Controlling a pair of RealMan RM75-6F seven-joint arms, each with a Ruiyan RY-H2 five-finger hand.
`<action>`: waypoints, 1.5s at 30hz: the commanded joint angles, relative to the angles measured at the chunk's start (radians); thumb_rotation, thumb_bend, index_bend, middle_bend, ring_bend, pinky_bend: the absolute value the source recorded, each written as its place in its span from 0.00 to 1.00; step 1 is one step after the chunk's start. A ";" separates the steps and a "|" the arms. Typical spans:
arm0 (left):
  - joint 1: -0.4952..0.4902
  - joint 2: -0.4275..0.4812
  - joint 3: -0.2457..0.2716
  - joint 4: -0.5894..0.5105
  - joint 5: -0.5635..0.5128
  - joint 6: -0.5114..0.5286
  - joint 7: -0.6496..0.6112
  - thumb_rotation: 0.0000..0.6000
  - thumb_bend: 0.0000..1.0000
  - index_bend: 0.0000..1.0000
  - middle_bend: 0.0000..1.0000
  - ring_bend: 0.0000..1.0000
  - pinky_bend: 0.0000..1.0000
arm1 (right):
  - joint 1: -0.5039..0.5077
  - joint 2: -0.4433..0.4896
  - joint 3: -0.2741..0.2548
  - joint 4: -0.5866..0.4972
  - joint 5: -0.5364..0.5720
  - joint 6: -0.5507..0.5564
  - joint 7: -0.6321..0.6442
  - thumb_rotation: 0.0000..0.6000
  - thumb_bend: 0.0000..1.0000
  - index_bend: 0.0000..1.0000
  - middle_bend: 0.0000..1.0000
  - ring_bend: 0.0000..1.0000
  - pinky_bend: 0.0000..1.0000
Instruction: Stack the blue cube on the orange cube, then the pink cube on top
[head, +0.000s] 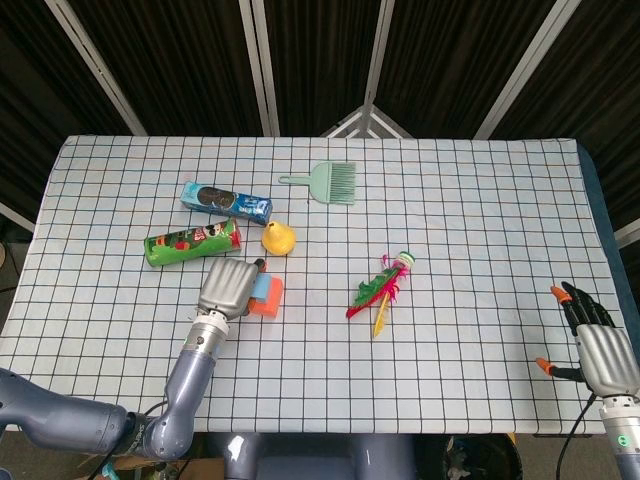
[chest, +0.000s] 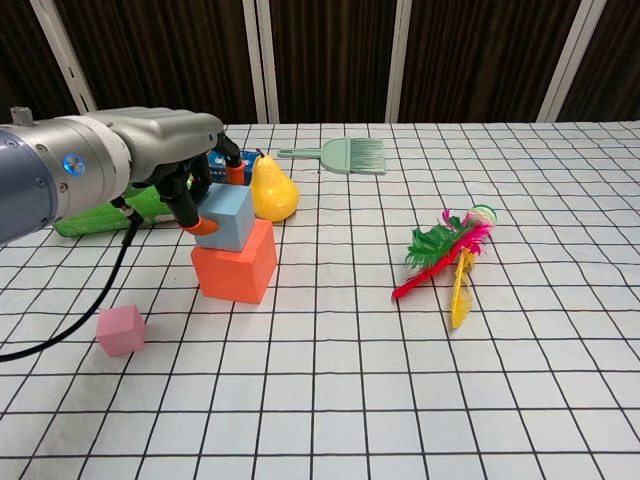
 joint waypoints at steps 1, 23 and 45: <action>-0.002 -0.003 0.001 0.005 -0.002 -0.003 0.001 1.00 0.38 0.35 0.75 0.71 0.81 | 0.000 0.001 0.000 0.000 0.001 -0.002 0.001 1.00 0.07 0.02 0.02 0.03 0.14; 0.023 0.062 0.024 -0.105 0.062 0.068 0.020 1.00 0.11 0.01 0.72 0.67 0.80 | 0.002 0.002 -0.002 -0.008 0.001 -0.005 -0.007 1.00 0.07 0.02 0.02 0.03 0.14; 0.343 0.154 0.326 -0.184 0.318 0.228 -0.131 1.00 0.16 0.26 0.77 0.73 0.85 | 0.002 0.006 -0.003 -0.009 0.003 -0.011 0.001 1.00 0.07 0.02 0.02 0.03 0.14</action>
